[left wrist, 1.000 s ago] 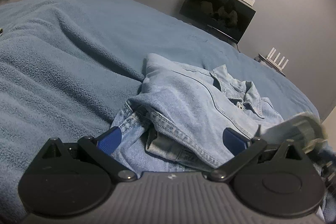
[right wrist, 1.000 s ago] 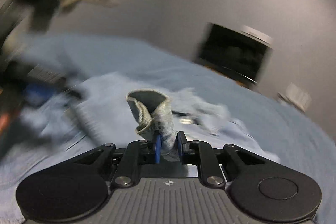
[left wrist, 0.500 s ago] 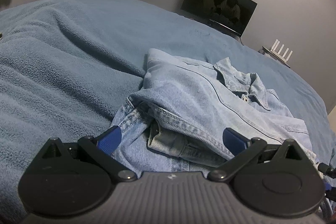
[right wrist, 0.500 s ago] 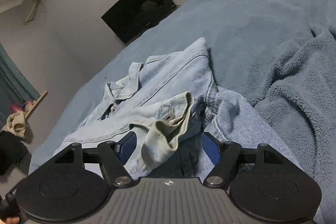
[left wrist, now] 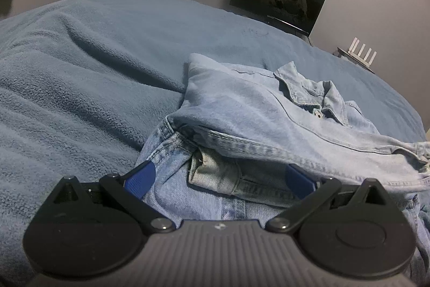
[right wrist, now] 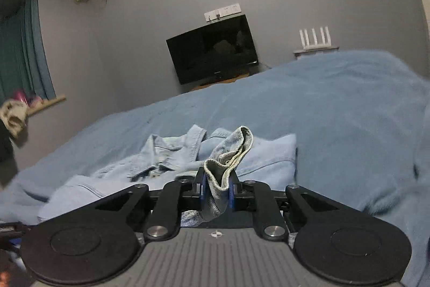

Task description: Fold large clothes

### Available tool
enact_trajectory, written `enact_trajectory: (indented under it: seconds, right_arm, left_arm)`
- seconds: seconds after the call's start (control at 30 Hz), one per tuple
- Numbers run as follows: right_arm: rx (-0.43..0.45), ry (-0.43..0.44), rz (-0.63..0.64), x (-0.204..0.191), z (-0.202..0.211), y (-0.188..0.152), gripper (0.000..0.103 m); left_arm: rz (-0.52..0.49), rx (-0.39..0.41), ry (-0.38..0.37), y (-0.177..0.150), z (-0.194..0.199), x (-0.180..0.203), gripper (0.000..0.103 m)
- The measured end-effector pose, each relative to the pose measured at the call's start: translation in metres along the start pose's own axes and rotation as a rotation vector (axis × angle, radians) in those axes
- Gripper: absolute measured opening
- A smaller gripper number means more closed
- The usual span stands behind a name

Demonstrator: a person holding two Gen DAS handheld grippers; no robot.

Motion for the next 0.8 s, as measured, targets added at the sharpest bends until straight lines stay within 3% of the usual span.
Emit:
enact_trajectory:
  seconds: [0.13, 0.17, 0.23, 0.33, 0.47, 0.6, 0.67, 0.73, 0.8]
  right_arm:
    - [-0.190, -0.055, -0.012, 0.017, -0.035, -0.036, 0.030]
    - [-0.197, -0.061, -0.041, 0.023, -0.036, -0.045, 0.033]
    - [-0.161, -0.082, -0.065, 0.025, -0.030, -0.046, 0.044]
    - [-0.098, -0.152, -0.012, 0.024, -0.018, -0.029, 0.052]
    - [-0.027, -0.115, 0.094, 0.005, -0.018, -0.010, 0.053]
    - [-0.036, -0.070, 0.255, -0.016, -0.023, -0.007, 0.049]
    - [-0.099, -0.061, 0.287, -0.019, -0.038, -0.019, 0.044]
    - [-0.173, -0.080, 0.277, -0.012, -0.051, -0.035, 0.041]
    - [-0.207, -0.140, 0.260, 0.002, -0.060, -0.043, 0.046]
  left_arm:
    - [-0.019, 0.001, 0.008, -0.002, 0.000, 0.001, 0.103]
    - [-0.019, 0.012, 0.004, 0.000, 0.002, 0.002, 0.103]
    - [-0.012, 0.070, -0.003, 0.008, 0.007, 0.003, 0.103]
    - [-0.044, 0.173, 0.033, 0.029, 0.012, 0.005, 0.103]
    - [-0.154, 0.220, 0.152, 0.047, -0.004, 0.006, 0.103]
    - [-0.156, 0.131, 0.208, 0.043, -0.029, -0.003, 0.103]
    - [-0.179, 0.053, 0.251, 0.031, -0.044, -0.008, 0.103]
    - [-0.190, 0.019, 0.266, 0.025, -0.052, -0.010, 0.103]
    - [-0.190, 0.015, 0.267, 0.025, -0.055, -0.010, 0.103]
Point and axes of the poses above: each gripper's, at about its wrist camera, not at the fingertips, and z roughly against the way its jaws point, x to its right, y to its top, the point moved 10 cm from there along -z, roughly the way its jaws point, and after that the axes turned 11 degrees about z, right-handed, at the moved point
